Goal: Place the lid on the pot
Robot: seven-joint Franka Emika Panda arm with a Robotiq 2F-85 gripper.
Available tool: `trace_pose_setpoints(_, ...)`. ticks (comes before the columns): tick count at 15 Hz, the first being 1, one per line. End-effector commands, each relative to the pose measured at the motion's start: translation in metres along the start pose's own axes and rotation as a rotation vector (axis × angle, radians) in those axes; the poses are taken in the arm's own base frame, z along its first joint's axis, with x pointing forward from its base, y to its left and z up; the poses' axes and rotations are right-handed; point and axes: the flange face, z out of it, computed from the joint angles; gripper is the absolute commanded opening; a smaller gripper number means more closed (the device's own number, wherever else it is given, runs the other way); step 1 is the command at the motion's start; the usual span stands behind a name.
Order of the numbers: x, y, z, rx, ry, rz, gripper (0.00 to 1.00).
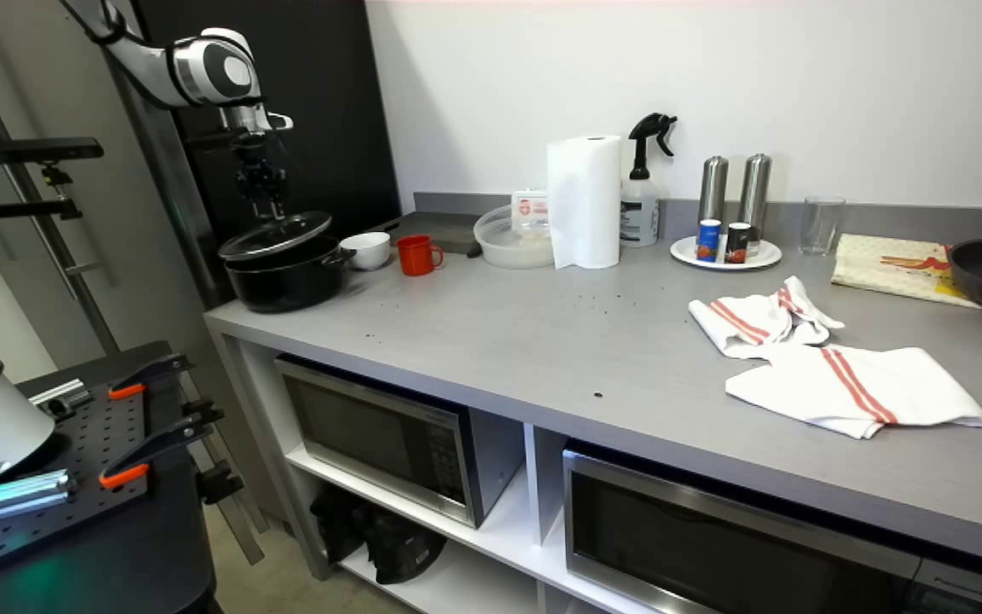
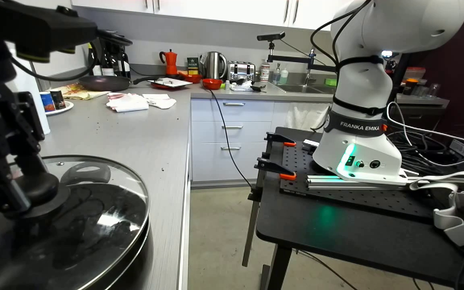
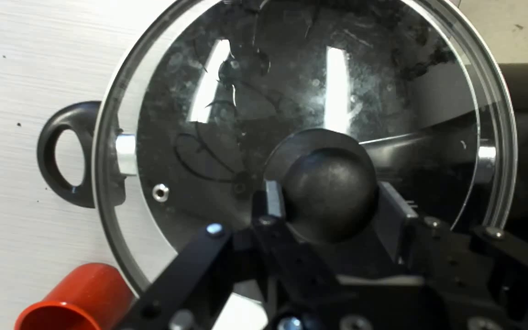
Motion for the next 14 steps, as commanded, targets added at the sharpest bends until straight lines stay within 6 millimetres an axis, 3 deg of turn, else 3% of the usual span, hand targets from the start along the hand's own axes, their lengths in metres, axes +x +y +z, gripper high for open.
trace_pose_setpoints(1,-0.012,-0.002,-0.009,0.021,0.004,0.015,0.25)
trace_pose_setpoints(14,0.0,-0.006,0.011,0.032,-0.034,-0.011,0.25)
